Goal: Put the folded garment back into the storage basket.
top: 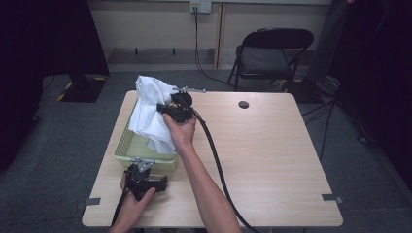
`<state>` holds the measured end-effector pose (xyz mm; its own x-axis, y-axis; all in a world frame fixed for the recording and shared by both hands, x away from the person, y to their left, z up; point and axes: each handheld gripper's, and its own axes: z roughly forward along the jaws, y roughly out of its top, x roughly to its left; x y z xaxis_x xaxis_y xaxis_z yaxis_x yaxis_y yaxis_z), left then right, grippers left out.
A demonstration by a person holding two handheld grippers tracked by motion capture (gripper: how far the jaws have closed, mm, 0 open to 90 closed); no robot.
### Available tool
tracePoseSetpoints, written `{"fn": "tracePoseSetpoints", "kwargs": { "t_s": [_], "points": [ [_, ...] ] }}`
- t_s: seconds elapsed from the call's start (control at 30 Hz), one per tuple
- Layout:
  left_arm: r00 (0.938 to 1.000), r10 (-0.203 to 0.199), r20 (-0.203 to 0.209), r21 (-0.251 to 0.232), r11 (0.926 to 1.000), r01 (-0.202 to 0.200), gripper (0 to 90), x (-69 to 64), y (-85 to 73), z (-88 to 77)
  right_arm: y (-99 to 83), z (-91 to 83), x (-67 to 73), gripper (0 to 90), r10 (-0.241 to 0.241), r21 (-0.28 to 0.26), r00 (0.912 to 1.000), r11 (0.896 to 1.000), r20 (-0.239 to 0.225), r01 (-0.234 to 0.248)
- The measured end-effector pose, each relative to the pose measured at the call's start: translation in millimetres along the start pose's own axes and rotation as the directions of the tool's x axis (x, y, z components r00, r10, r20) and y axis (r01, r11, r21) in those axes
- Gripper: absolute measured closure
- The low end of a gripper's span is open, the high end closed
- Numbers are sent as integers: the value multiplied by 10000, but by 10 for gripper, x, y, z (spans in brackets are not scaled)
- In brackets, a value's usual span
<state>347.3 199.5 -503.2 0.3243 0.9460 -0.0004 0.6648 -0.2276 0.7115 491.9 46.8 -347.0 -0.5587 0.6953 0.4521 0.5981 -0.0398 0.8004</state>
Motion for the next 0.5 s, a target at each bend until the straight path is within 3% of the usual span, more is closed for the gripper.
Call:
{"fn": "tracePoseSetpoints", "kwargs": {
  "t_s": [0.5],
  "points": [
    [10000, -5, 2, 3, 10000, 5, 1, 0, 0, 0, -86, 257, 14, 830, 101, 313, 9999, 9995, 140, -105]
  ]
}}
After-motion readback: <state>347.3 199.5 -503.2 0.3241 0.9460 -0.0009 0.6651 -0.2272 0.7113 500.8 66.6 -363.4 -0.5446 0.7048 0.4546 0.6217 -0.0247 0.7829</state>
